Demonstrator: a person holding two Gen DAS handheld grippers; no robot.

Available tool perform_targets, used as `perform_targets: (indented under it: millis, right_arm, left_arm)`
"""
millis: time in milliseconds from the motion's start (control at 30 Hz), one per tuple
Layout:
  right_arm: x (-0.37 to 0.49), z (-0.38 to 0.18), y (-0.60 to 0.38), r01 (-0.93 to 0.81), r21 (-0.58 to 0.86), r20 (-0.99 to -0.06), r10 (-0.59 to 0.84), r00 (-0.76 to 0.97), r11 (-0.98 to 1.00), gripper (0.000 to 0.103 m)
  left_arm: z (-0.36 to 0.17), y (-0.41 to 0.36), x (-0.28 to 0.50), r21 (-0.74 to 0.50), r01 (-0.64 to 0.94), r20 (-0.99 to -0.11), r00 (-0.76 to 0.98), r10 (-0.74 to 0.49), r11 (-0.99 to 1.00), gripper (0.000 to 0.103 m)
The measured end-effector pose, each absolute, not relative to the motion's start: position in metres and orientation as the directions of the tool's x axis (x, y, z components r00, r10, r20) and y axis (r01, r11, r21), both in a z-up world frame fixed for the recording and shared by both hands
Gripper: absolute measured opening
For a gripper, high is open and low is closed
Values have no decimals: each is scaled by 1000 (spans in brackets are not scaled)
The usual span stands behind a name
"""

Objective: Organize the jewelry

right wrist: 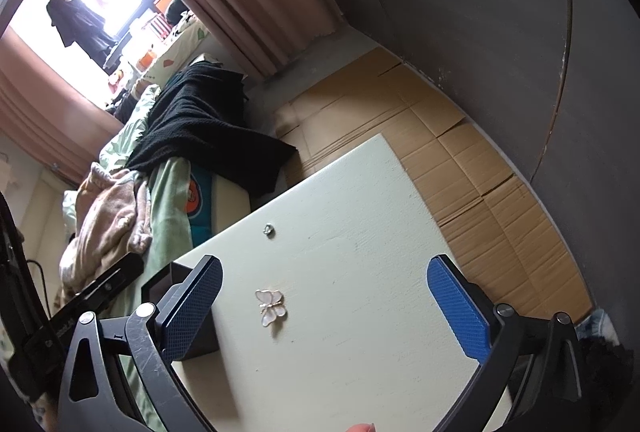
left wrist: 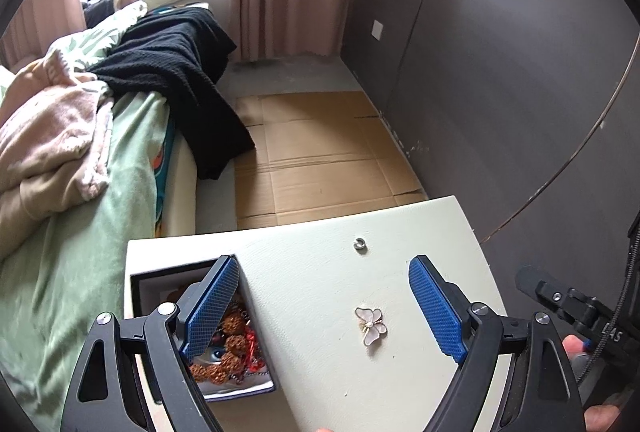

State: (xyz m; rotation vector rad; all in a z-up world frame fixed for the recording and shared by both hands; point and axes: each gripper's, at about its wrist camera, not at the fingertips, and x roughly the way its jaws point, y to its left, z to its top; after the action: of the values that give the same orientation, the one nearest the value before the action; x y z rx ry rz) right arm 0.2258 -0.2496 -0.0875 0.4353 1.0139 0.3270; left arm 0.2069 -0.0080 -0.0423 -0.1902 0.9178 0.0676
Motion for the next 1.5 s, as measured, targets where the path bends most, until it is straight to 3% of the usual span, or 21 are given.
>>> perform_targets:
  millis: [400,467,567,633,733,800,1000,1133,1333,1500]
  right_arm:
    - [240,-99,-272,25,508,-757,433,489,861,102]
    - [242,-105,-276,53,519,-764,436,475,853,101]
    - [243,-111,-281,65,582,-737,491,464,811,86]
    - [244,-112,-280,66,587,-735,496,463,807,86]
    - [243,-113,-278,76,554,-756,463,462,829,85]
    - [244,-113,-278,83,551,-760,459,460,830,77]
    - [246,-116,-274,90,491,-798,405,446,867,67]
    - [250,-122,-272,99,461,-822,382,421,882,66]
    - [250,-121,-267,87,456,-825,383,416,886,66]
    - [250,-122,-261,71,464,-824,401,401,883,66]
  left_arm:
    - [-66,-27,251,-122,-107,-832,554,-43,987,86]
    - [-72,-29,260,-132,-106,-841,538,-54,986,80]
    - [-87,-32,275,-152,-106,-870,486,-82,983,63]
    - [-97,-32,284,-162,-114,-884,458,-93,980,53]
    - [-110,-32,295,-169,-133,-897,432,-96,977,47]
    - [-118,-34,299,-174,-134,-900,423,-102,976,46]
    - [-138,-40,311,-174,-139,-913,394,-107,975,35]
    - [-147,-47,317,-154,-134,-922,377,-93,979,33]
    - [-150,-47,318,-105,-155,-925,377,-40,982,12]
    - [-145,-40,309,-136,-161,-921,384,-65,978,12]
